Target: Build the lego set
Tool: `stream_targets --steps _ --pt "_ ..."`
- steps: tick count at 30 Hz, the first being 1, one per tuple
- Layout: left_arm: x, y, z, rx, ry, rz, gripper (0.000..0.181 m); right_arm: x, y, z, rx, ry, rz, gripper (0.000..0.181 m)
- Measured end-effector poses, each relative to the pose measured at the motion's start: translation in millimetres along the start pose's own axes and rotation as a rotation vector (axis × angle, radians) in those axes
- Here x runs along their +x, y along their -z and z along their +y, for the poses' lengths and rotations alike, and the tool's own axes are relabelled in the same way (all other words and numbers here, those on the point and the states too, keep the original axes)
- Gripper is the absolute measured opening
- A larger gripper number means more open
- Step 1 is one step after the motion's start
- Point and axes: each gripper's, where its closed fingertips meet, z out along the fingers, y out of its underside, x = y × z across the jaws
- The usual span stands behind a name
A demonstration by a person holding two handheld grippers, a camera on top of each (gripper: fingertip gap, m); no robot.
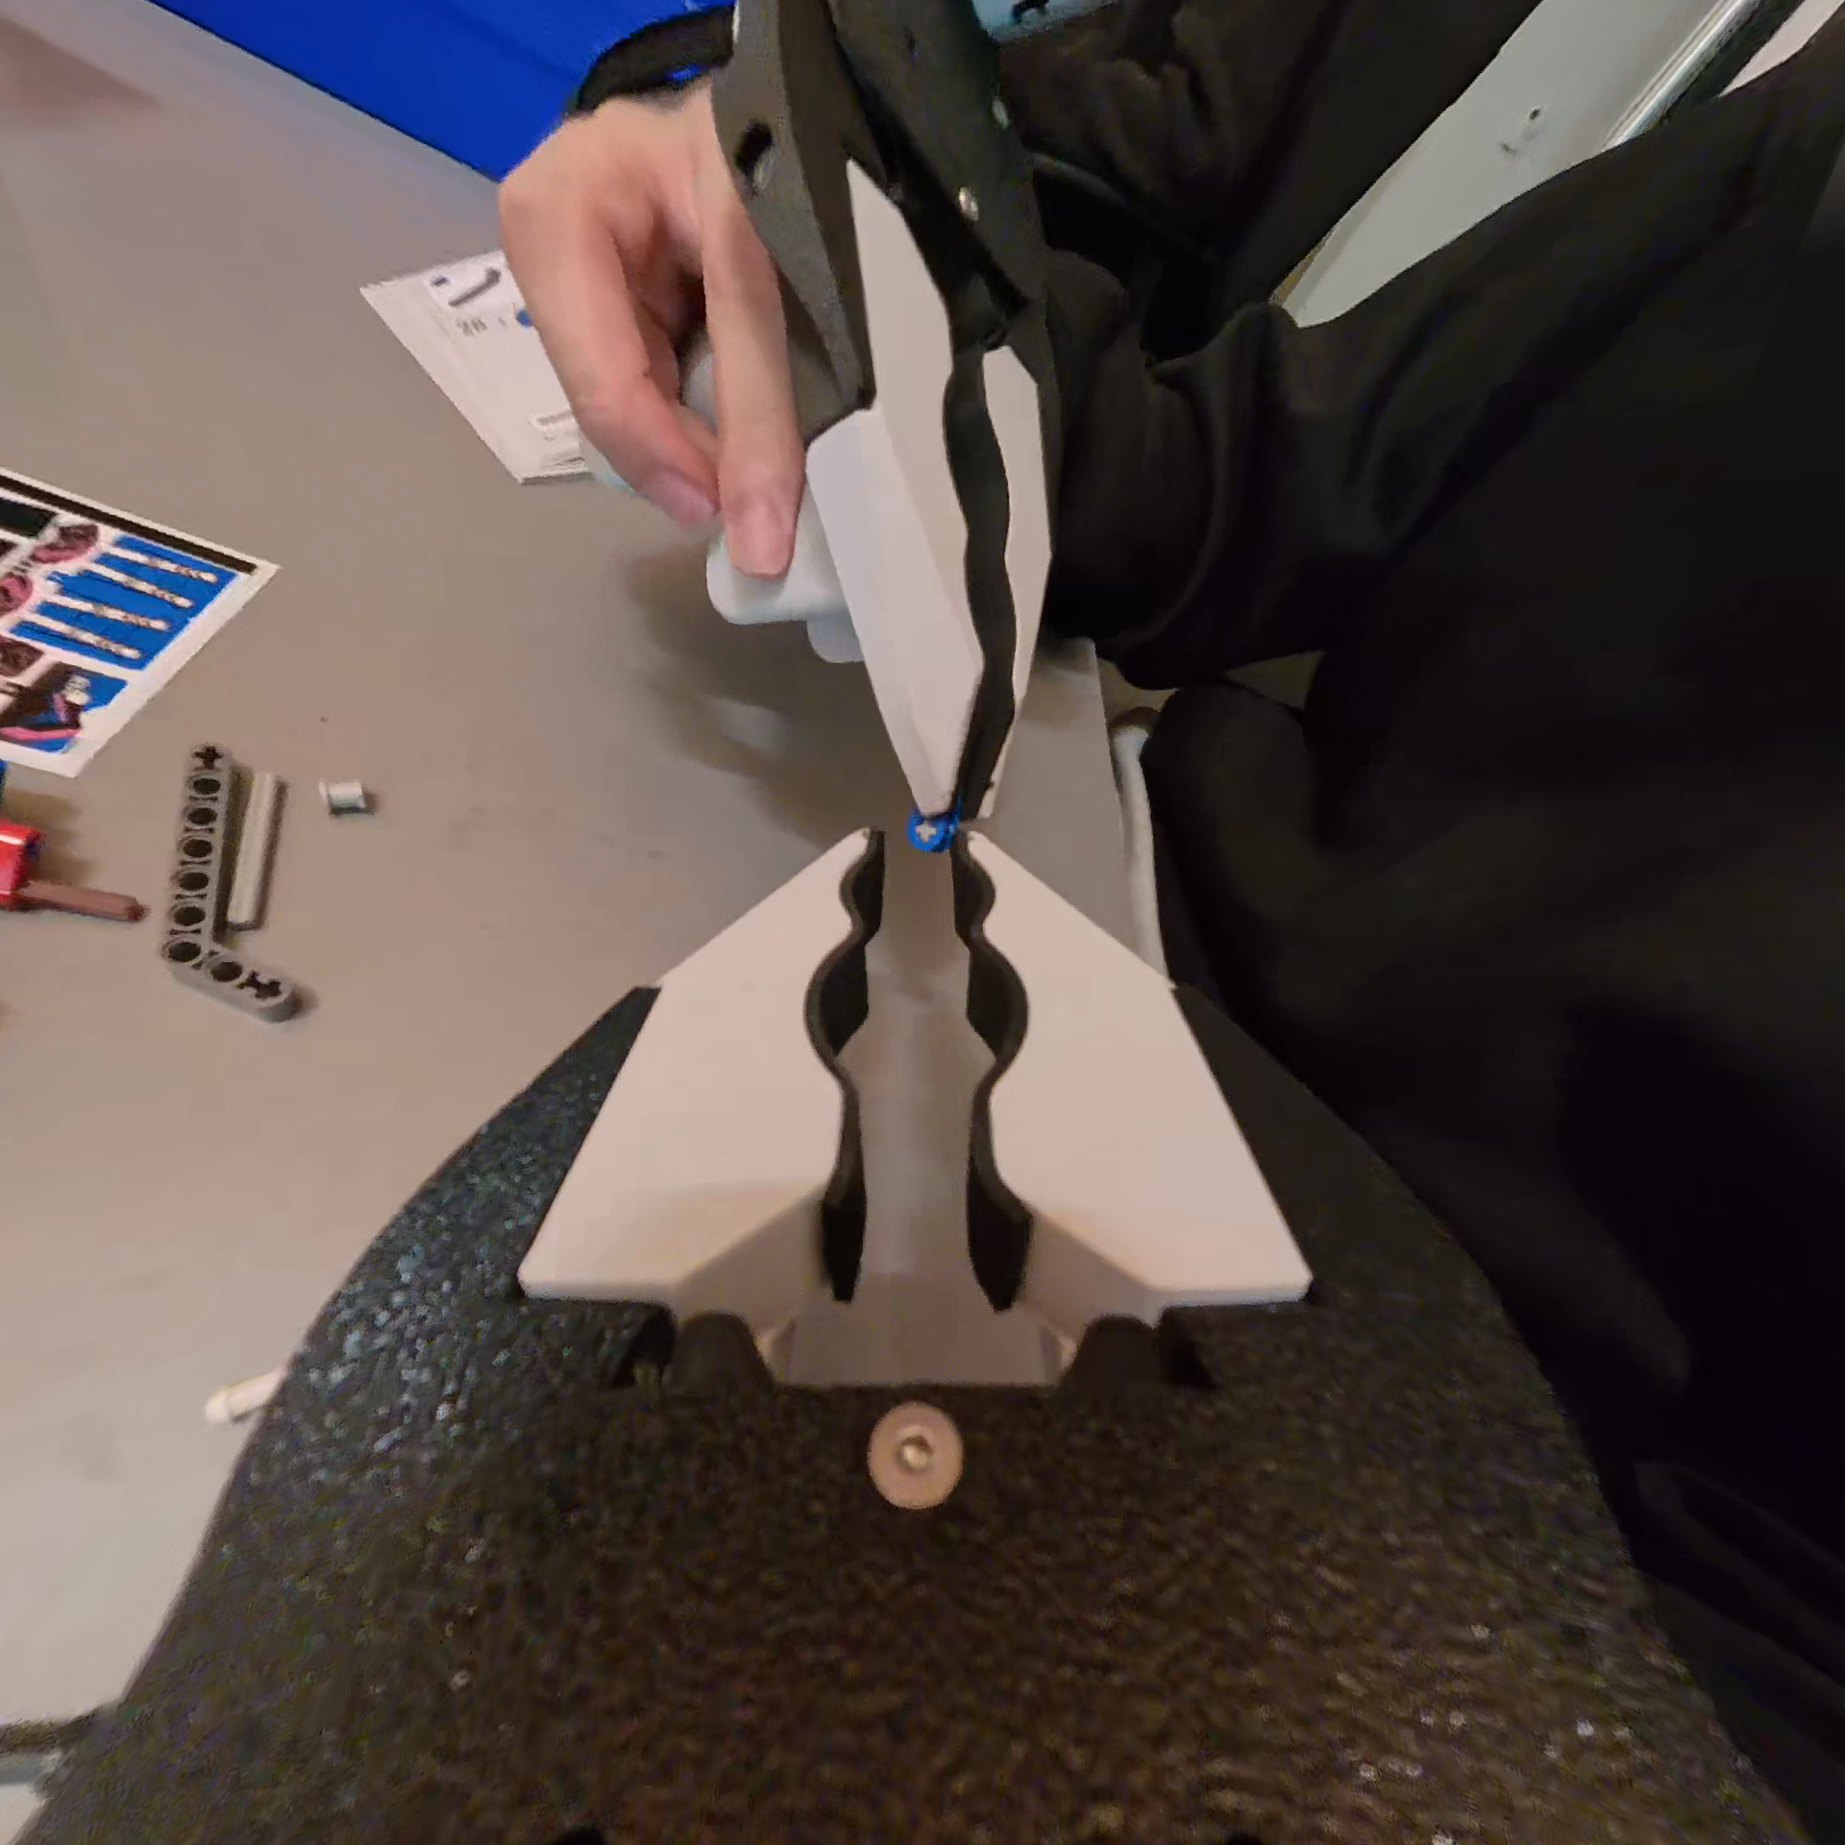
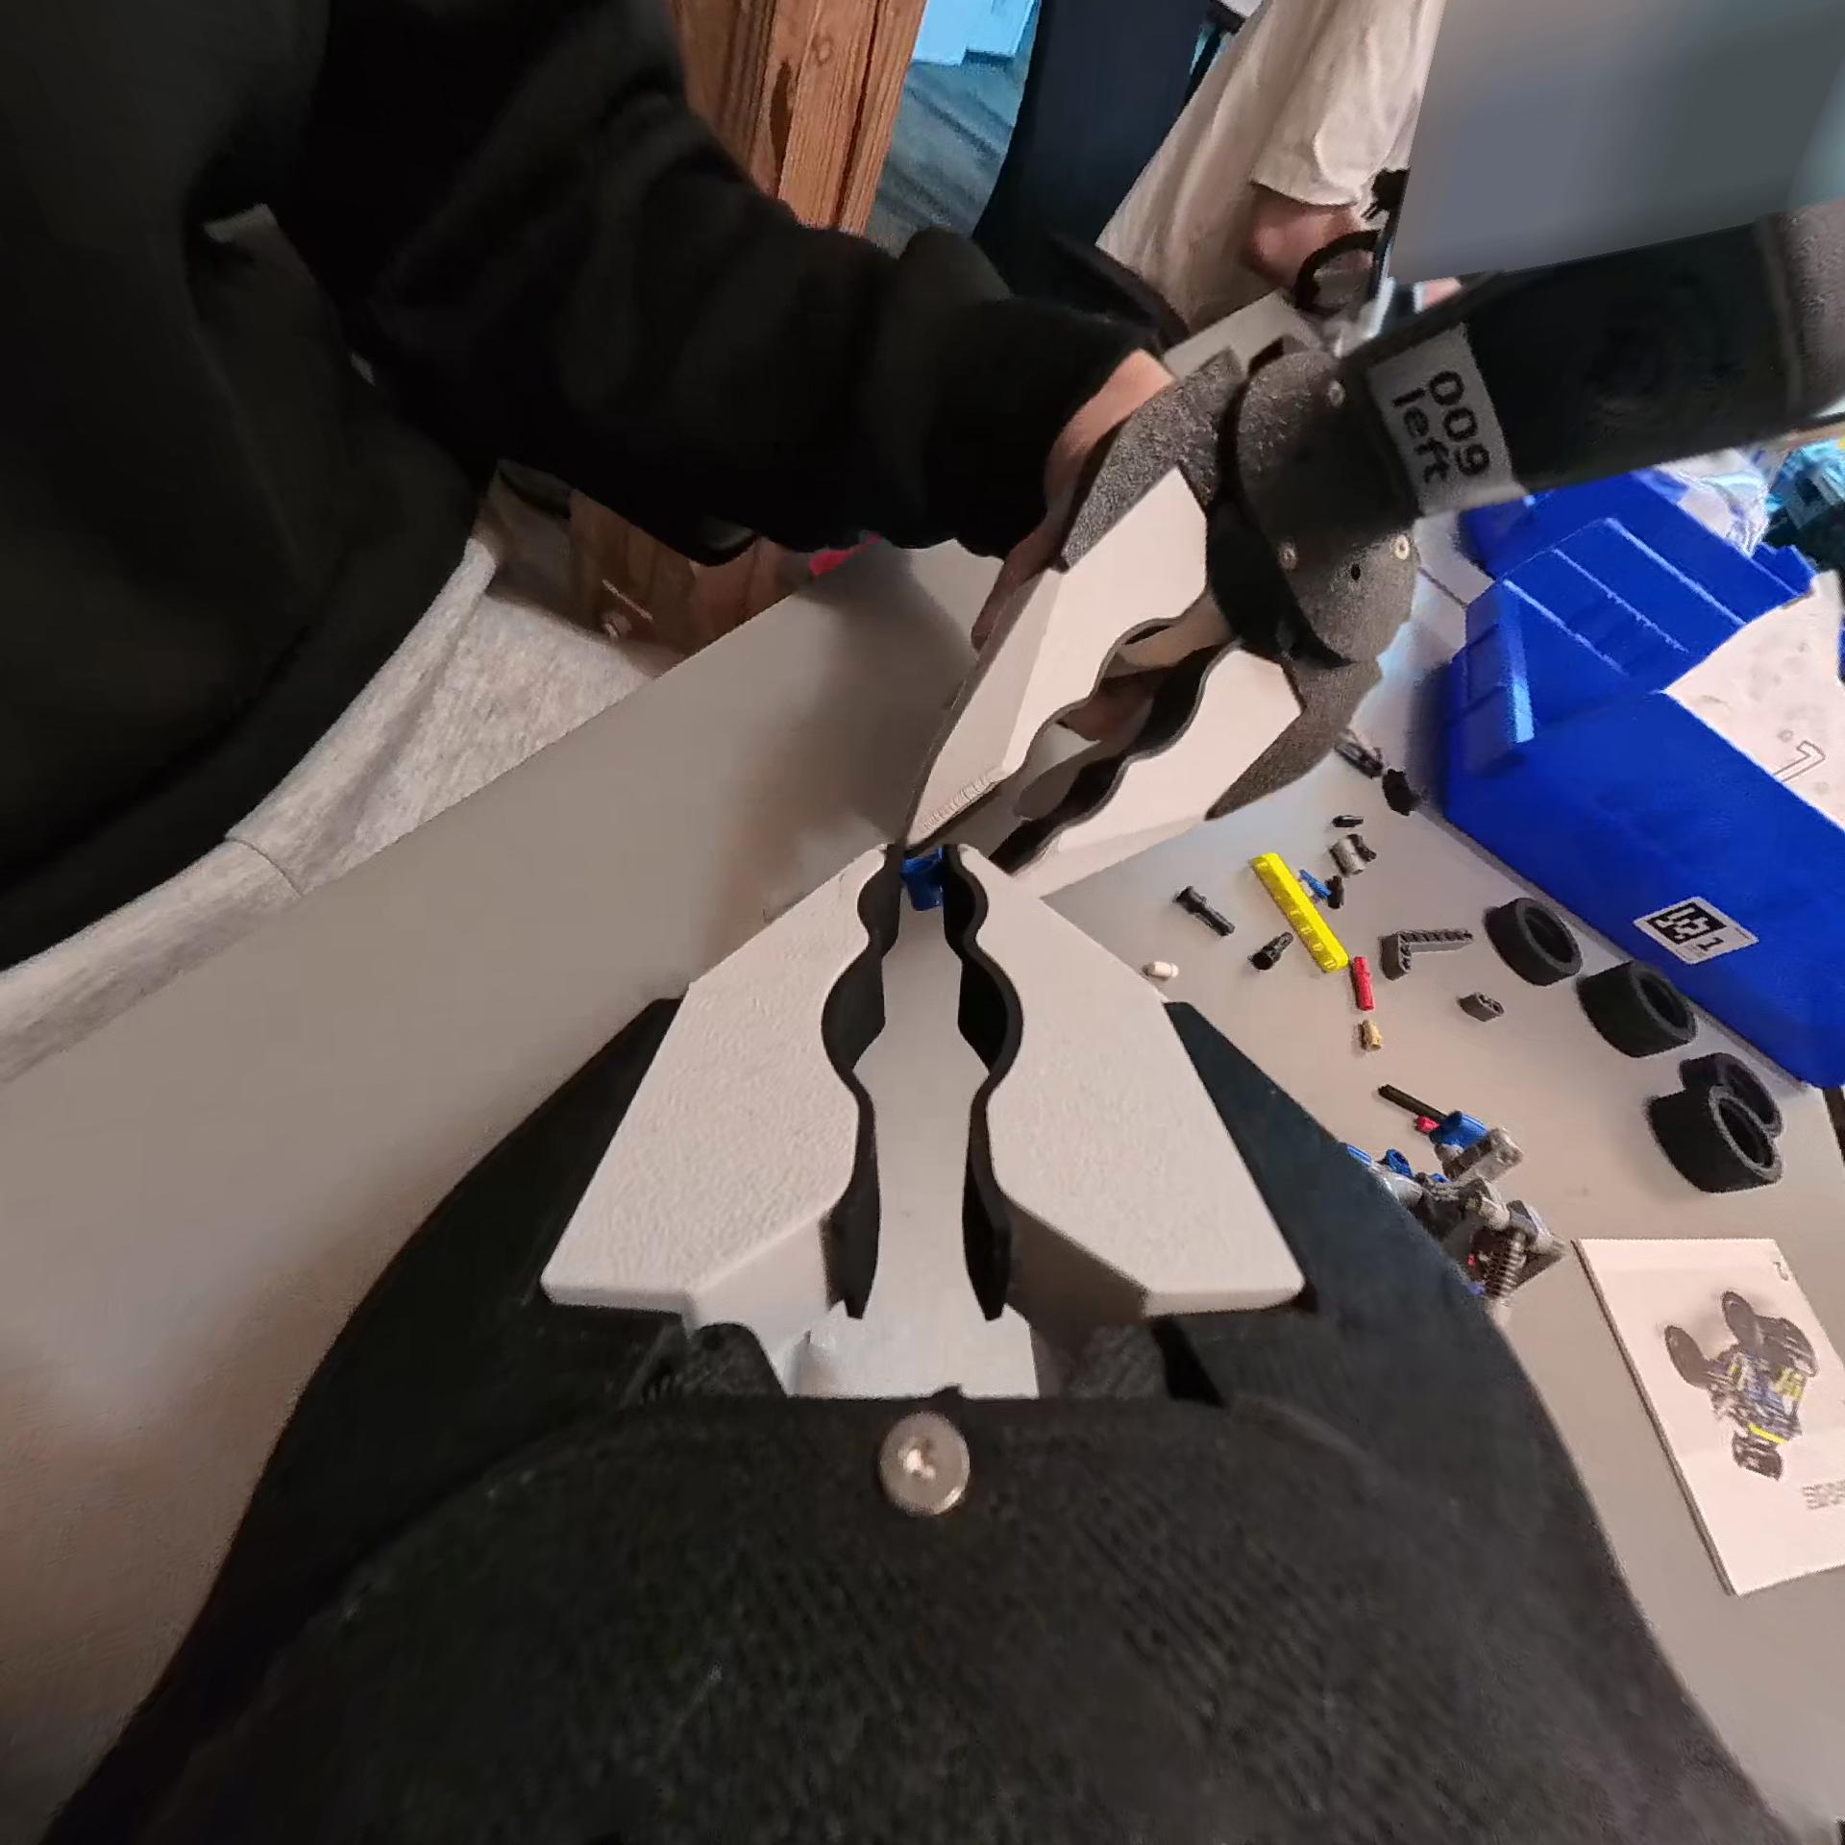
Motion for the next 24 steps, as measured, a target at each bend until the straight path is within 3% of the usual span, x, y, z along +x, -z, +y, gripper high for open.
stream_targets --steps 2,10,13,16,20,24 --pt "1.9 -3.1 2.1 -0.004 0.007 0.027 0.017 -0.3 -2.6 2.5 -0.031 0.020 0.007 0.006" --pt "-8.2 -3.5 11.8 -0.019 -0.007 0.024 0.005 -2.0 -8.7 16.5 -0.076 -0.003 0.001 0.007" --pt "-13.5 4.0 8.2 0.037 0.011 0.021 0.005 6.8 -3.3 7.5 -0.009 -0.049 0.043 0.002" --pt "-19.4 17.1 -6.4 0.145 0.031 0.001 0.005 21.5 1.8 9.0 0.005 -0.098 0.128 0.017" --pt "-28.0 37.9 -27.3 0.309 -0.016 -0.066 0.004 34.6 1.9 11.3 0.075 -0.313 0.148 0.034" --pt "-30.3 47.4 -37.5 0.379 -0.062 -0.110 0.004 42.2 1.8 7.5 0.133 -0.377 0.177 0.025"
